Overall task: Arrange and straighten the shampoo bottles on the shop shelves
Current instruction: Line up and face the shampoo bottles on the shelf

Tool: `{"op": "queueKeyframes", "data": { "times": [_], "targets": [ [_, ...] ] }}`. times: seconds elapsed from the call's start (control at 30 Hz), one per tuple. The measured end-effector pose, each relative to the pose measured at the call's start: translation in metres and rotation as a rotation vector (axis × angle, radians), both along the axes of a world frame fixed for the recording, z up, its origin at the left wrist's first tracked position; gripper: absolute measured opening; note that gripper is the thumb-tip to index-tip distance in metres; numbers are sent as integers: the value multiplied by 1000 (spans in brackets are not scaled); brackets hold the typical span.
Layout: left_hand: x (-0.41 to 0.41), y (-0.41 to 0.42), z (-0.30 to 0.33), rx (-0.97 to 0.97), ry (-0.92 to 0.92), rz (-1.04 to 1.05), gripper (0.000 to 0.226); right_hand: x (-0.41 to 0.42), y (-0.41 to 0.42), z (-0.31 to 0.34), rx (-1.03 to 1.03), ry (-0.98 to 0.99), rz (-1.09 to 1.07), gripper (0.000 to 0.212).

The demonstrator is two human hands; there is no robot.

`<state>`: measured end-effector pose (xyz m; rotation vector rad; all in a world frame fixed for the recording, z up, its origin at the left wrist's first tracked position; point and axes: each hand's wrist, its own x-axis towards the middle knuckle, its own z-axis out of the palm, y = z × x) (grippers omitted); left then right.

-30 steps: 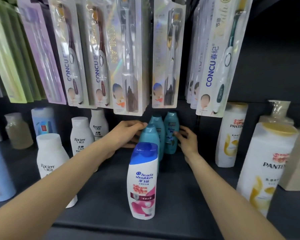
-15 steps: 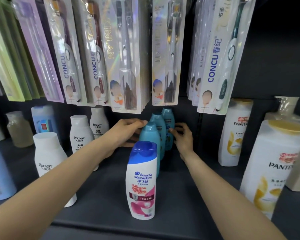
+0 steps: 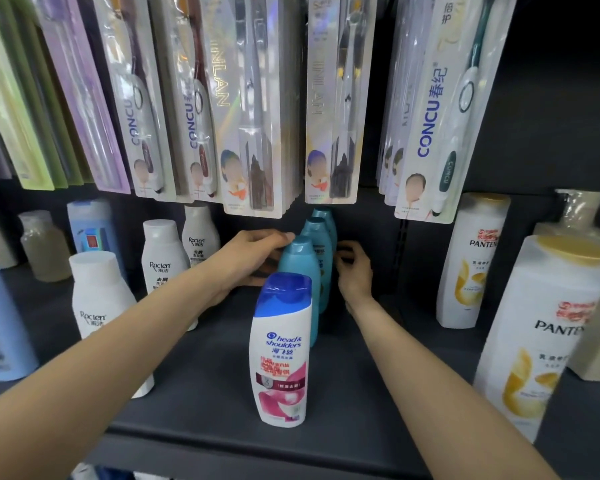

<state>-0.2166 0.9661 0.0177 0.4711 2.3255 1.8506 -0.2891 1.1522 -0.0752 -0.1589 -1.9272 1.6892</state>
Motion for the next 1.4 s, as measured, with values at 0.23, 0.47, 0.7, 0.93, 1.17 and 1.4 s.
{"op": "queueKeyframes", "data": {
  "times": [0.23,0.47,0.7,0.93,1.17,1.4],
  "targets": [
    [4,2,-5,21,15,35,26,10,9,10,-12,16,-53,21],
    [14,-1,-10,90,112,202,12,50,8,26,58,9,-108,14],
    [45,-40,-12,-260,562,388,12,134,-24,82,442,192,-66,18],
    [91,-106,1,-311,809,328,17,206,-113,122,620,261,-121,16],
    [107,-187,-8,-320,805,314,16,235,-206,107,672,120,-73,17],
    [95,-237,-19,-309,612,297,38,212,-258,81,712,-35,52,39]
  ]
}}
